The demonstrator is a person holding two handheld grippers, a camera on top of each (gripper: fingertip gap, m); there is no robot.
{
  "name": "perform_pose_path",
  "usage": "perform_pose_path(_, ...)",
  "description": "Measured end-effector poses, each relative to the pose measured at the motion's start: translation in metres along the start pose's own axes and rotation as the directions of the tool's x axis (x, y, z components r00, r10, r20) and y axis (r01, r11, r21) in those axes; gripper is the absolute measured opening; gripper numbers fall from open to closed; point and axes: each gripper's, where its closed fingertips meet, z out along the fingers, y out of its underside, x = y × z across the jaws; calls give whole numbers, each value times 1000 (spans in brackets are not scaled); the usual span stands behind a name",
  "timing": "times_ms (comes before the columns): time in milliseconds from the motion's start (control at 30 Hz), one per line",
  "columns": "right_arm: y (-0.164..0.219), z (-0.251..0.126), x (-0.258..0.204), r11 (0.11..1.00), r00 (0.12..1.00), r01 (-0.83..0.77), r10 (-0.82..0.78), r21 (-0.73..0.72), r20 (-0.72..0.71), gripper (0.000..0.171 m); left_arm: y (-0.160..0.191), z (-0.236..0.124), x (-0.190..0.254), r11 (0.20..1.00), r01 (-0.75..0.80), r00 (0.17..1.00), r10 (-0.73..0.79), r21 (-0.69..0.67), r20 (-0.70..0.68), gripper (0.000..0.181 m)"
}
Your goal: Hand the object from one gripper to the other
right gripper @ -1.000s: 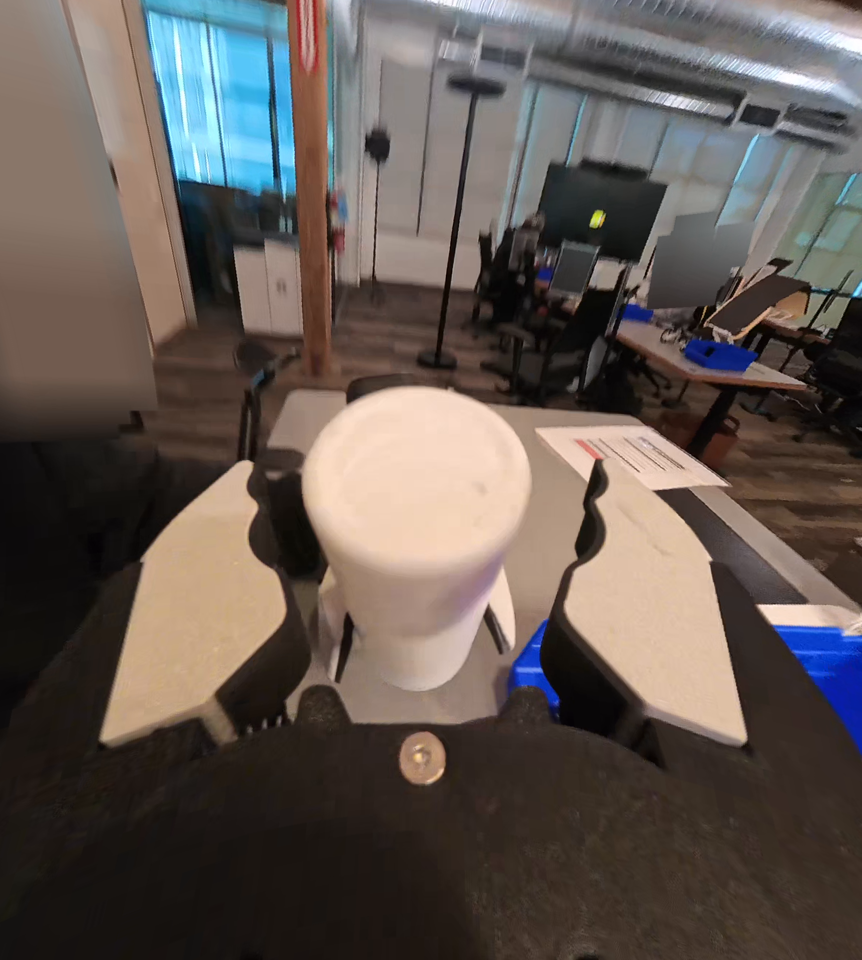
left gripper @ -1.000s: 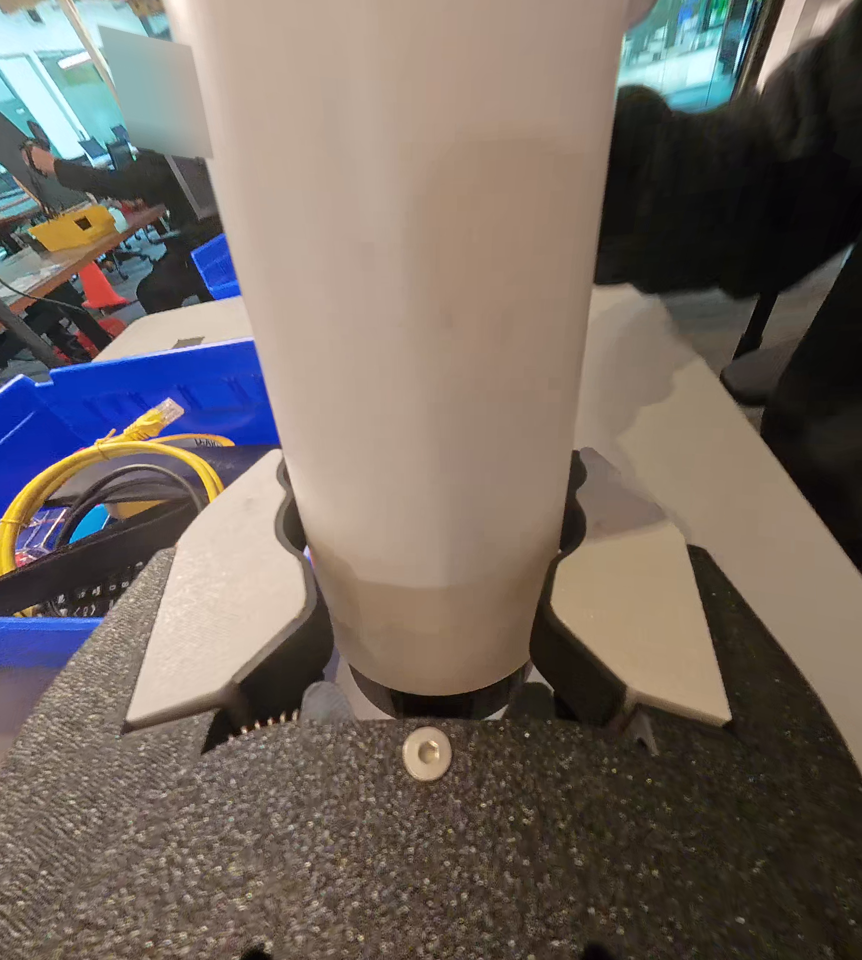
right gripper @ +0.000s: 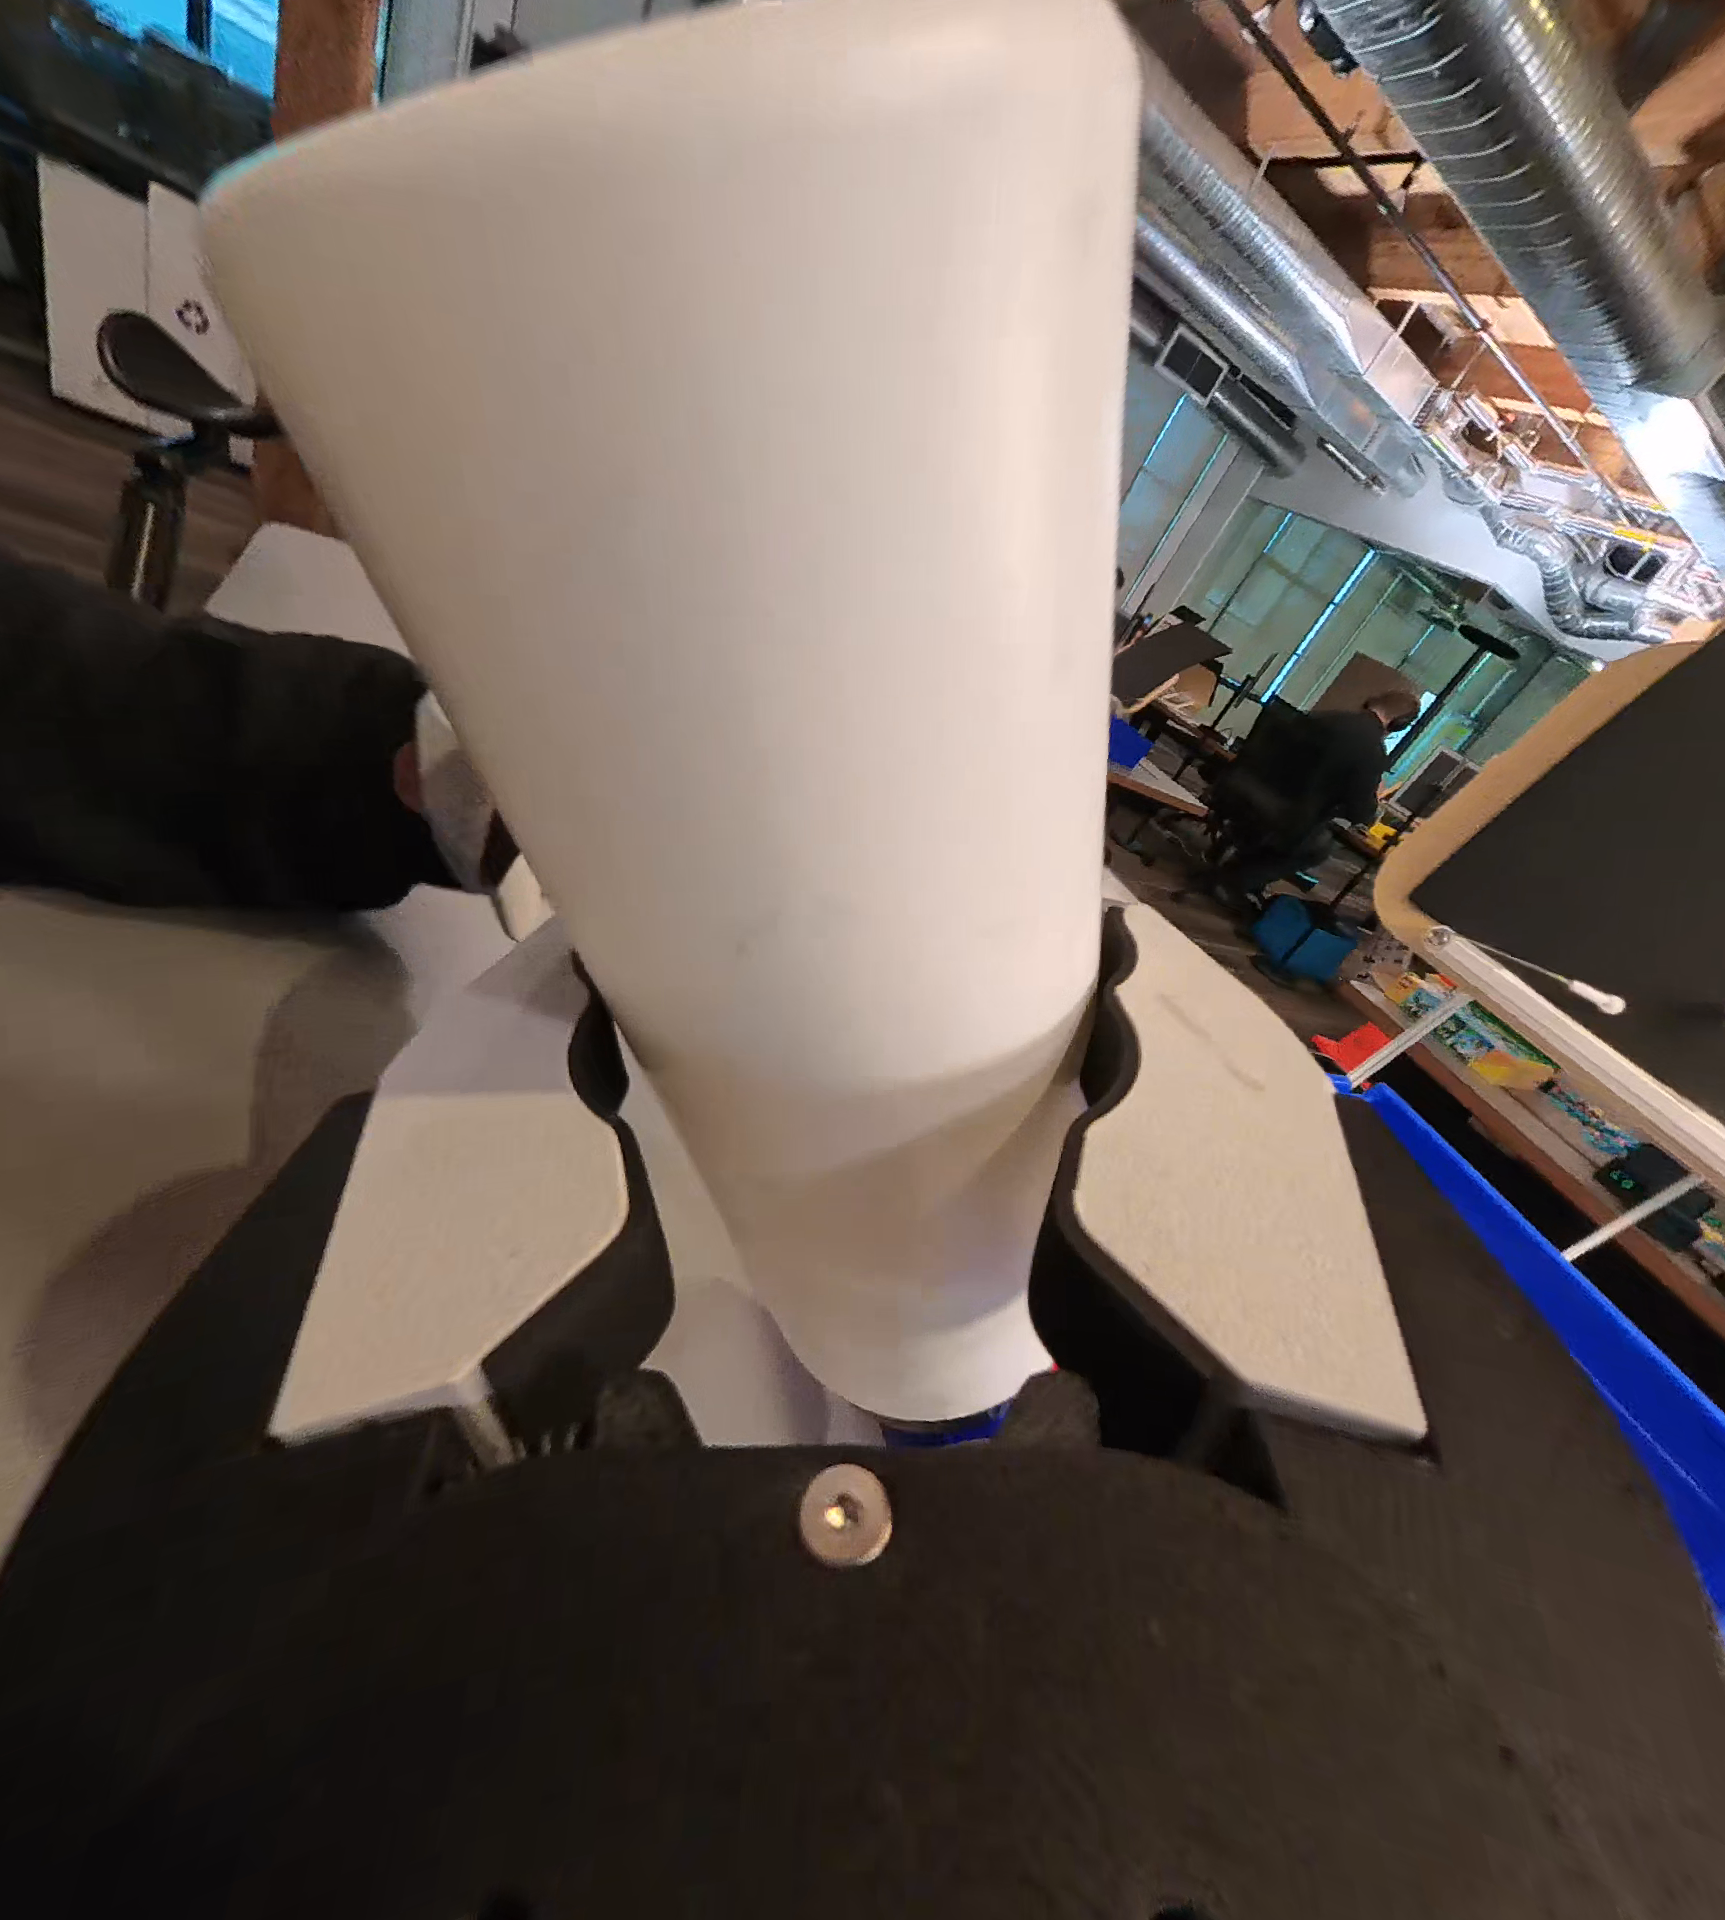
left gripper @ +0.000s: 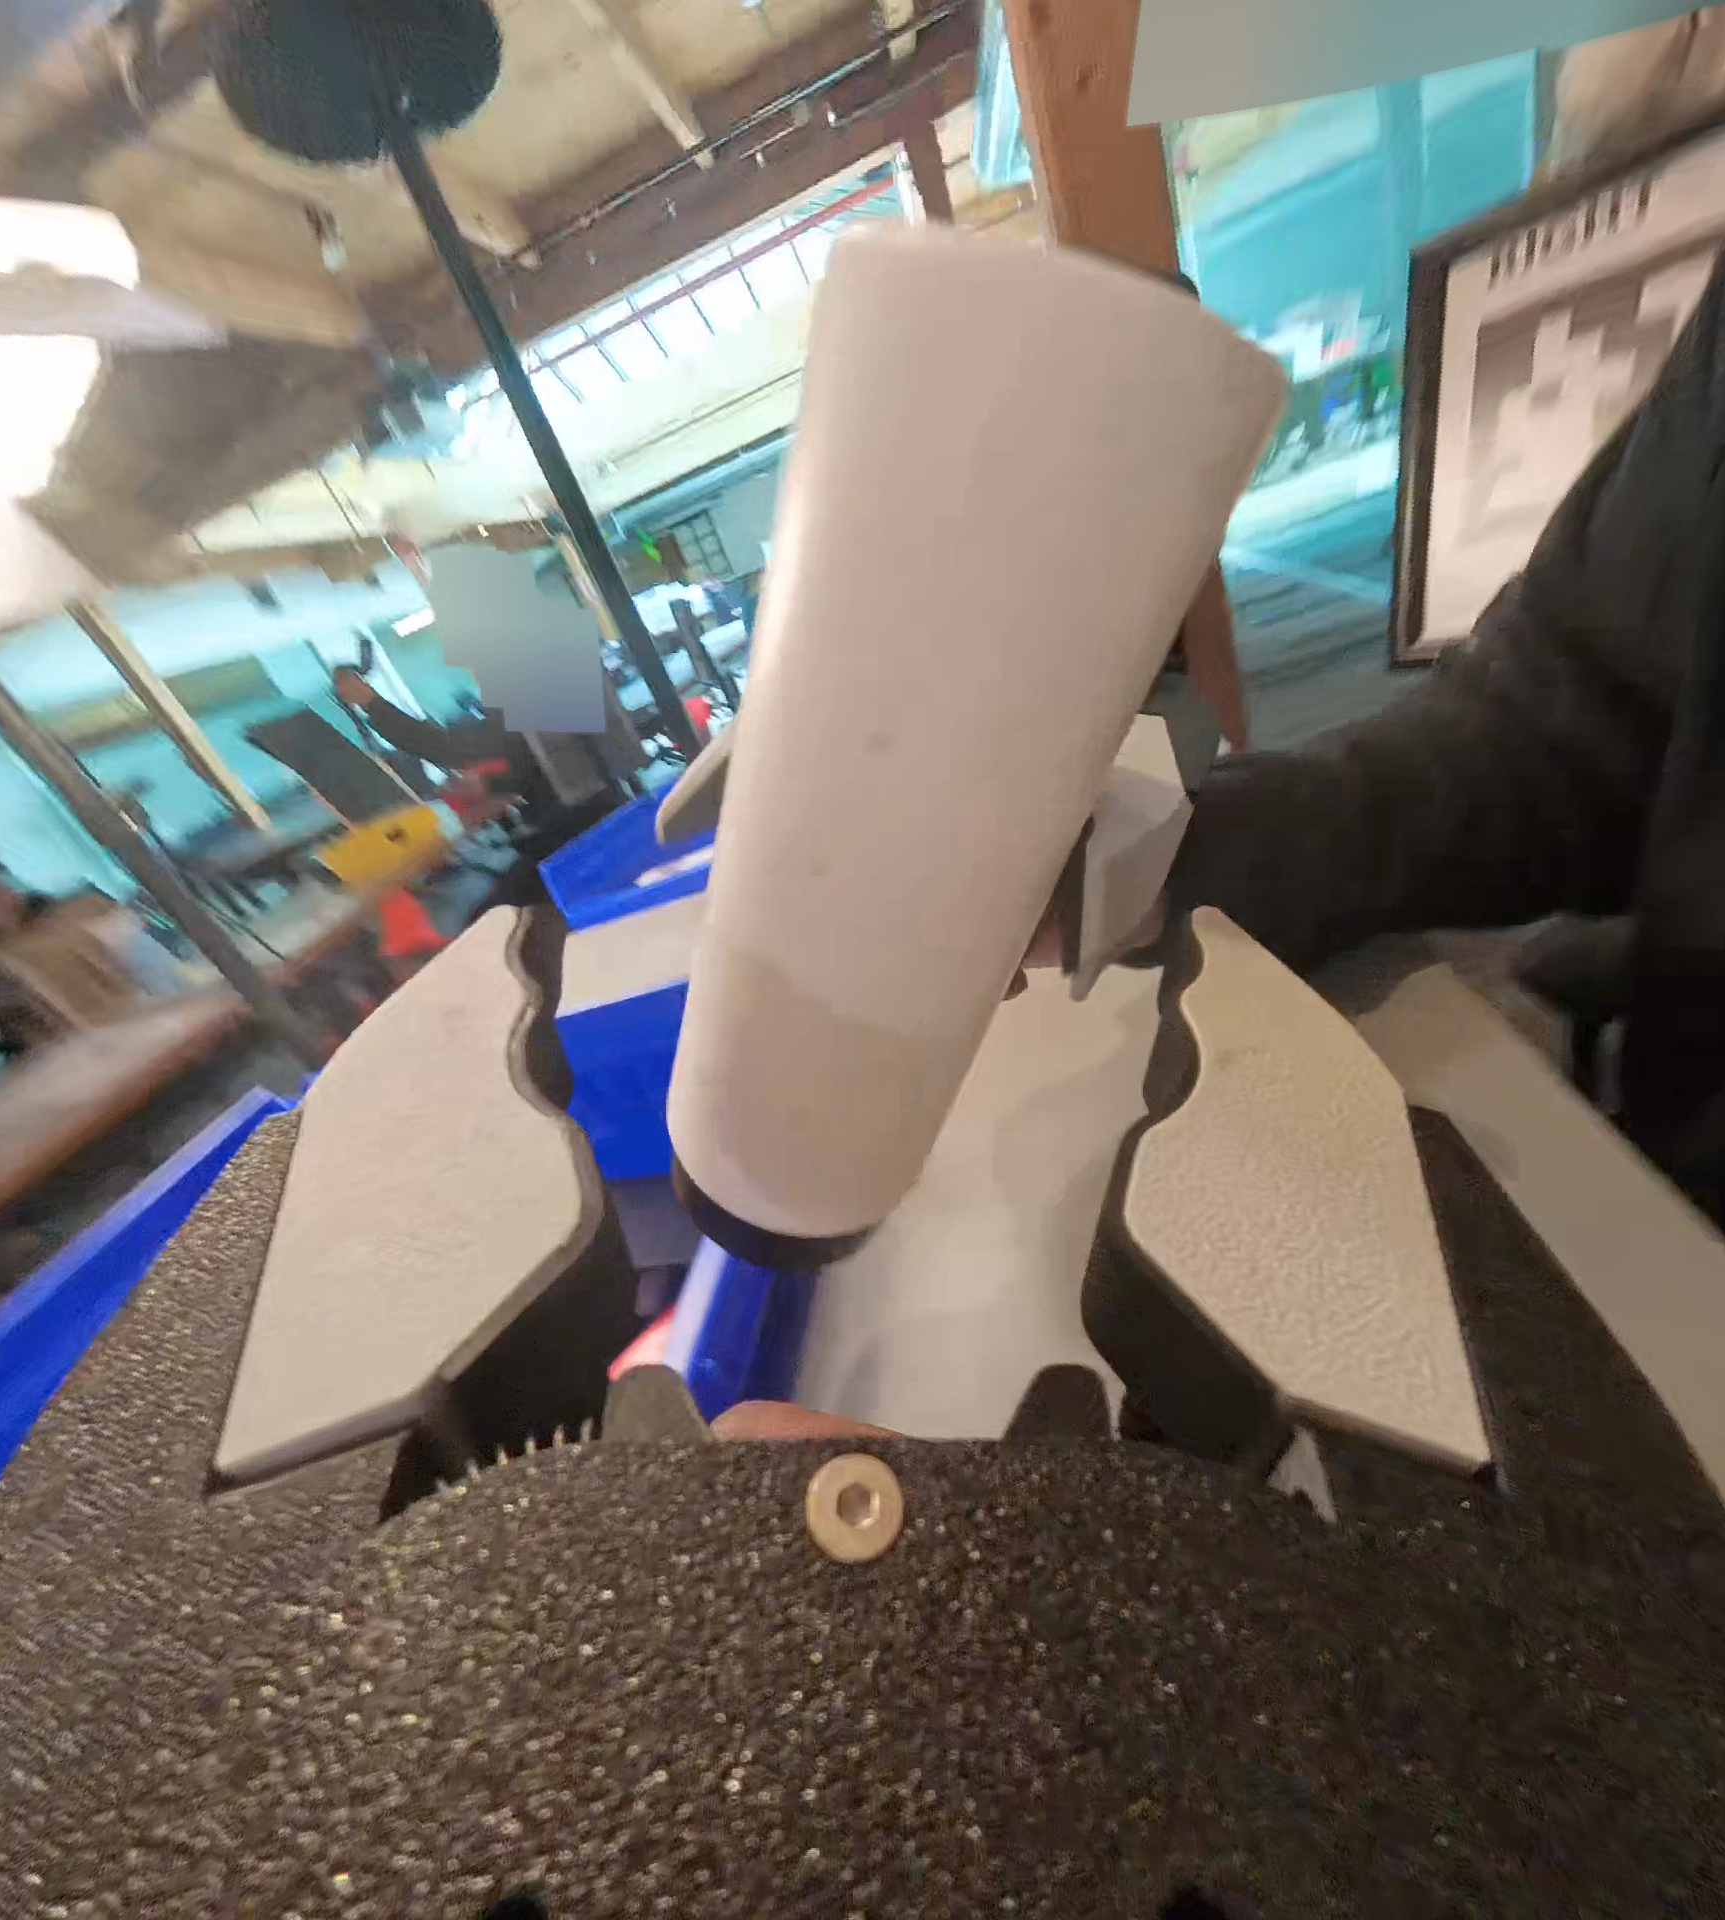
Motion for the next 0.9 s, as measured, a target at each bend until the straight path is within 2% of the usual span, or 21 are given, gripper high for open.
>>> perform_pose_path(67,7,5,-9,998,999,42,-41,-37,25,89,-2,6,10,990,-140,990,140,-16,16,111)
perform_pose_path(133,16,11,-20,994,995,80,-75,-79,62,89,-3,13,17,978,-207,978,207,-15,17,111)
perform_pose_path(267,35,22,-36,969,982,174,-159,-173,99,87,5,20,37,965,-261,964,259,-26,-54,88)
perform_pose_path(333,40,23,-34,966,984,171,-156,-193,90,87,10,21,33,965,-253,967,250,-69,-43,87)
perform_pose_path(467,32,22,-15,978,988,134,-144,-160,-48,81,4,16,7,992,-111,992,114,-51,60,86)
perform_pose_path(567,30,20,-5,982,983,112,-132,-154,-128,87,-10,6,-18,996,64,986,-73,68,149,87)
perform_pose_path(633,32,19,-5,980,978,119,-143,-161,-150,90,-15,-3,-36,968,194,956,-223,158,191,87)
perform_pose_path(767,45,19,-5,964,968,139,-180,-226,-172,97,-15,-20,-66,851,402,849,-485,336,212,88)
perform_pose_path(900,46,20,-1,959,950,135,-196,-248,-243,102,-11,-30,-84,675,516,708,-683,528,180,87)
